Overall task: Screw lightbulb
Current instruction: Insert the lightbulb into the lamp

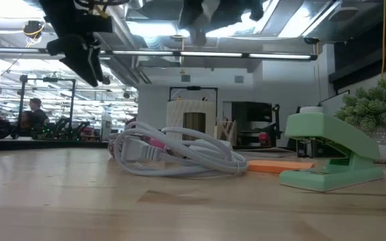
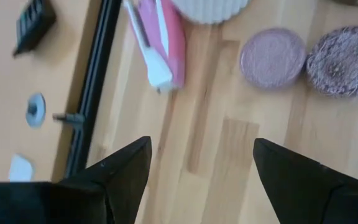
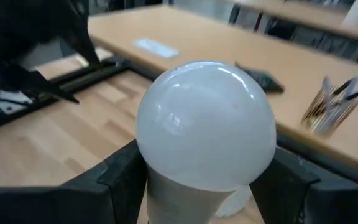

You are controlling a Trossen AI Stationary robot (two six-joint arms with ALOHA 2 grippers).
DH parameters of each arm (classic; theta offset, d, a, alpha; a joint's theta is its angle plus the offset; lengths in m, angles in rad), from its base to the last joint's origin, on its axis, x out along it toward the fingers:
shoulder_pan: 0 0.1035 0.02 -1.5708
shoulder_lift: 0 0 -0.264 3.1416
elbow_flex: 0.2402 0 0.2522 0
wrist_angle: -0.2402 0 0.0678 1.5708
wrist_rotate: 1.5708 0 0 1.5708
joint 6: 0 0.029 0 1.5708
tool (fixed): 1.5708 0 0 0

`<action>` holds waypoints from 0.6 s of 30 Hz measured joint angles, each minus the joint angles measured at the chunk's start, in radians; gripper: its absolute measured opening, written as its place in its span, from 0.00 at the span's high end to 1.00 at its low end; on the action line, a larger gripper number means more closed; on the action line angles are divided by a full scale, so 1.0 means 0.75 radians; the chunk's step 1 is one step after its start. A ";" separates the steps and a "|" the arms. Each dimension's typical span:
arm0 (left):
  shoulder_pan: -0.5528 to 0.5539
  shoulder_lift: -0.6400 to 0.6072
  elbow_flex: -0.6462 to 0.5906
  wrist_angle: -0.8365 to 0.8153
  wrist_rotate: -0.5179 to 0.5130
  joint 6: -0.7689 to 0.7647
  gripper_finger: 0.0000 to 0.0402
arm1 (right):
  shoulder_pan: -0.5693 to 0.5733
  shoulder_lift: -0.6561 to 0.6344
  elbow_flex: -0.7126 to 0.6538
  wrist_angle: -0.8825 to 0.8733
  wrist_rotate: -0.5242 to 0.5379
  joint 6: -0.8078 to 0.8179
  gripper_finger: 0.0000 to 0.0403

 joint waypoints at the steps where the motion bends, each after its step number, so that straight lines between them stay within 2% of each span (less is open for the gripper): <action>1: 0.000 -0.006 -0.004 -0.005 -0.001 -0.023 0.32 | 0.022 0.000 0.001 0.001 0.046 -0.001 0.40; 5: 0.000 -0.074 -0.065 0.063 -0.004 -0.045 0.32 | 0.110 0.000 0.001 -0.005 0.257 0.004 0.40; 11: -0.005 -0.245 -0.241 0.304 -0.003 -0.092 0.32 | 0.205 0.000 -0.061 0.001 0.505 0.104 0.40; 14: -0.014 -0.286 -0.258 0.356 0.023 -0.093 0.32 | 0.211 0.000 -0.140 0.028 0.521 0.210 0.40; 18: -0.023 -0.296 -0.287 0.501 0.077 -0.213 0.32 | 0.193 0.011 -0.260 0.141 0.524 0.311 0.40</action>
